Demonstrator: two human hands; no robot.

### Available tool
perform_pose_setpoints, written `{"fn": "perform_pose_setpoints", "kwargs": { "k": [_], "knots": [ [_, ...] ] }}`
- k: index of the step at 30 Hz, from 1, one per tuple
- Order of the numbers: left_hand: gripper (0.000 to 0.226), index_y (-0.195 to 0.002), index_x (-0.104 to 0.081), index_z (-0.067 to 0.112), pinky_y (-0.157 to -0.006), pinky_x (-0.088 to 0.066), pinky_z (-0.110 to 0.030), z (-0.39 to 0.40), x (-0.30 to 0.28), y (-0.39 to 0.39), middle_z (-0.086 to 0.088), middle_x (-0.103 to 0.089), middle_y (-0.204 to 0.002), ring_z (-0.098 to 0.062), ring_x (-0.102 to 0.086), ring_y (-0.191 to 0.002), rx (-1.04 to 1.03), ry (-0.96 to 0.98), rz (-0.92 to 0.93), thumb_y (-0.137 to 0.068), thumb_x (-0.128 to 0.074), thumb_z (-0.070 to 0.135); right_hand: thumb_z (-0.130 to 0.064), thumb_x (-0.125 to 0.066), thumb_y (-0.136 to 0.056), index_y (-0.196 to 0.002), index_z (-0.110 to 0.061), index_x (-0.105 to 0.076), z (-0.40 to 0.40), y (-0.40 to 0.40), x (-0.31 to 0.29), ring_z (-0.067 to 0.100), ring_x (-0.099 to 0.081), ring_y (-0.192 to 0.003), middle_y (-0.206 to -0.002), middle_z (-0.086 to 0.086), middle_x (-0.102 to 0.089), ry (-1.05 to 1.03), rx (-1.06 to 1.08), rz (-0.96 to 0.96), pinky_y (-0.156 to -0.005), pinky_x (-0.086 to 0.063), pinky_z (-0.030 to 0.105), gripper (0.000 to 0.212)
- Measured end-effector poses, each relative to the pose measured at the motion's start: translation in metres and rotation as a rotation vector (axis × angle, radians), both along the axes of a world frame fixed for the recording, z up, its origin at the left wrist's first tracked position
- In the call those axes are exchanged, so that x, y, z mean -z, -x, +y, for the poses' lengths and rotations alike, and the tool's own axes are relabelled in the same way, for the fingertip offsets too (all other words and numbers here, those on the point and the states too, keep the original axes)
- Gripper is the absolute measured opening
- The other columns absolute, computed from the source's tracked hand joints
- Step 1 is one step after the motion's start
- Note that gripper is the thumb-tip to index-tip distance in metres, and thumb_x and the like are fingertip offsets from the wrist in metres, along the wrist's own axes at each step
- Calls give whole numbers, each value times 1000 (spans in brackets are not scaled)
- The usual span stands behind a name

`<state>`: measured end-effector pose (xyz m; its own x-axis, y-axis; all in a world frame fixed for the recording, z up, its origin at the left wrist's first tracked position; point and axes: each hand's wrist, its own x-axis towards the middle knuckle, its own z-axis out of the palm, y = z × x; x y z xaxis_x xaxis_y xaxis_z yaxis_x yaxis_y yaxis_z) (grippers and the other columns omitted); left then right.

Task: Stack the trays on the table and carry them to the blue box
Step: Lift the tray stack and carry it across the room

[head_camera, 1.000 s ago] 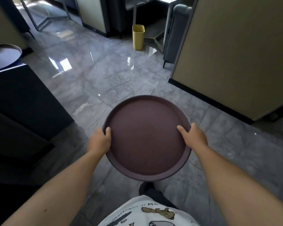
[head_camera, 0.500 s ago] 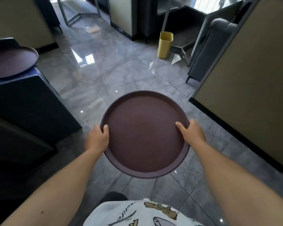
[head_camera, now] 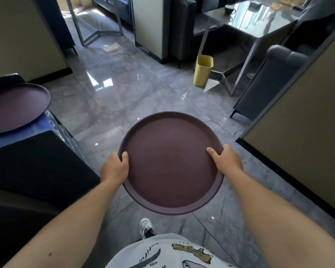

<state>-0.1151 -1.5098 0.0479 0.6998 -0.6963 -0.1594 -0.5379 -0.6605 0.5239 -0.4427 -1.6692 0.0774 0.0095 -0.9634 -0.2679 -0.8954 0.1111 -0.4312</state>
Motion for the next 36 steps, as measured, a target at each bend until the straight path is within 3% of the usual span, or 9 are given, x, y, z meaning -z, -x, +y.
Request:
{"fn": "perform_pose_setpoints", "kwargs": {
  "k": [11,17,21,29,36],
  "knots": [
    [45,-91,-51,15,-64,-40,-37,-88,4,-113,2,-52,-74,-23,-52,-71,-41,47,39,-92,-29,54,-71,-50,-81,-104,-13,-52,-97,-116,-6,27,-59,-83,-93,5,-62,9,-26,0,-70,-51,40,62],
    [41,-89,-50,16,-58,-35,-36,-134,14,-159,0,-52,-73,-19,-49,-64,-128,23,27,-93,-31,52,-69,-51,-82,-101,-11,-51,-171,-178,6,26,-52,-80,-96,7,-62,42,-123,35,-65,-41,36,61],
    [37,-87,-48,14,-66,-37,-37,-185,15,-193,-8,-54,-80,-28,-49,-73,-173,6,-5,-94,-34,48,-71,-49,-81,-100,-14,-47,-237,-222,14,26,-52,-81,-96,5,-61,28,-176,38,-65,-40,36,60],
    [42,-87,-48,11,-64,-36,-37,-298,7,-246,-6,-51,-76,-28,-47,-71,-336,-10,5,-94,-33,50,-69,-48,-84,-108,-11,-47,-392,-314,-2,36,-59,-96,-102,11,-62,46,-341,54,-73,-44,40,62],
    [42,-94,-51,6,-67,-40,-41,-324,8,-301,-22,-62,-91,-40,-57,-85,-497,-12,-42,-95,-36,45,-68,-48,-85,-99,-11,-48,-457,-414,-7,34,-58,-90,-98,11,-62,91,-528,73,-68,-42,38,59]
  ]
}}
